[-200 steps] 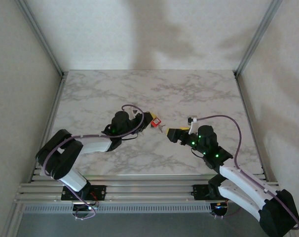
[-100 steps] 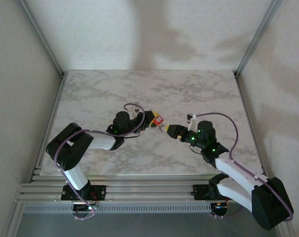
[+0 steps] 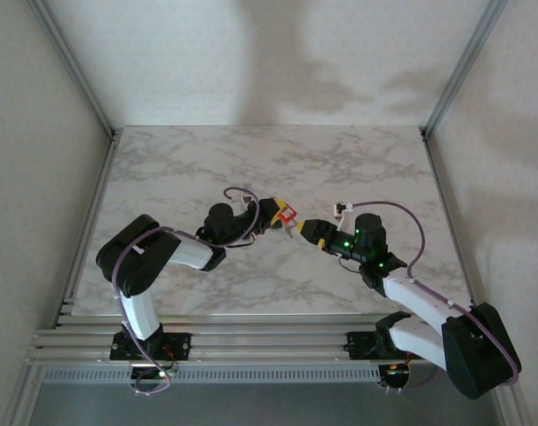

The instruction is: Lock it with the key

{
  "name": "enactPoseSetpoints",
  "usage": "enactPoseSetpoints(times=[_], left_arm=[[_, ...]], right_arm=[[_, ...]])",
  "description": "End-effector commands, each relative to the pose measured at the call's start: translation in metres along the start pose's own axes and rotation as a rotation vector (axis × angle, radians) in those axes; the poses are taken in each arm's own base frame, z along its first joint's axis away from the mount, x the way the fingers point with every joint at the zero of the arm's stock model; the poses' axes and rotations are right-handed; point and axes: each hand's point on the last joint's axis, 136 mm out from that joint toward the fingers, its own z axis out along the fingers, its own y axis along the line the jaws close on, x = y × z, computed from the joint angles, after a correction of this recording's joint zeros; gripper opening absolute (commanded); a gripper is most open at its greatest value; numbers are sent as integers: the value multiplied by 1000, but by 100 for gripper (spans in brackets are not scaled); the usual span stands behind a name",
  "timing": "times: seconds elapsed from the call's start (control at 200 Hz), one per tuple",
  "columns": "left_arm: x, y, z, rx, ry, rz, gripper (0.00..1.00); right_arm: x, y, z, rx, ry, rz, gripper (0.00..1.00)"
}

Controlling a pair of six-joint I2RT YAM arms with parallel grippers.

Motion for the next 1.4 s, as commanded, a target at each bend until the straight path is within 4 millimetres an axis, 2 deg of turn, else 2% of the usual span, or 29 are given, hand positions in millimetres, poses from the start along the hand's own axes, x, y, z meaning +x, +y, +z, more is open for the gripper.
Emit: enactPoseSetpoints(times=[0.0, 0.215, 0.521, 1.392], left_arm=[[-3, -21, -2, 86, -5, 19, 0], [2, -17, -1, 89, 0, 10, 0], [8, -13, -4, 96, 1, -2, 0], [19, -16, -3, 119, 20, -17, 0]], right_arm=[[-4, 3, 2, -32, -9, 31, 70], [-3, -3, 9, -36, 6, 85, 64], [-4, -12, 9, -16, -11, 120, 60], [-1, -18, 18, -42, 22, 182, 50]])
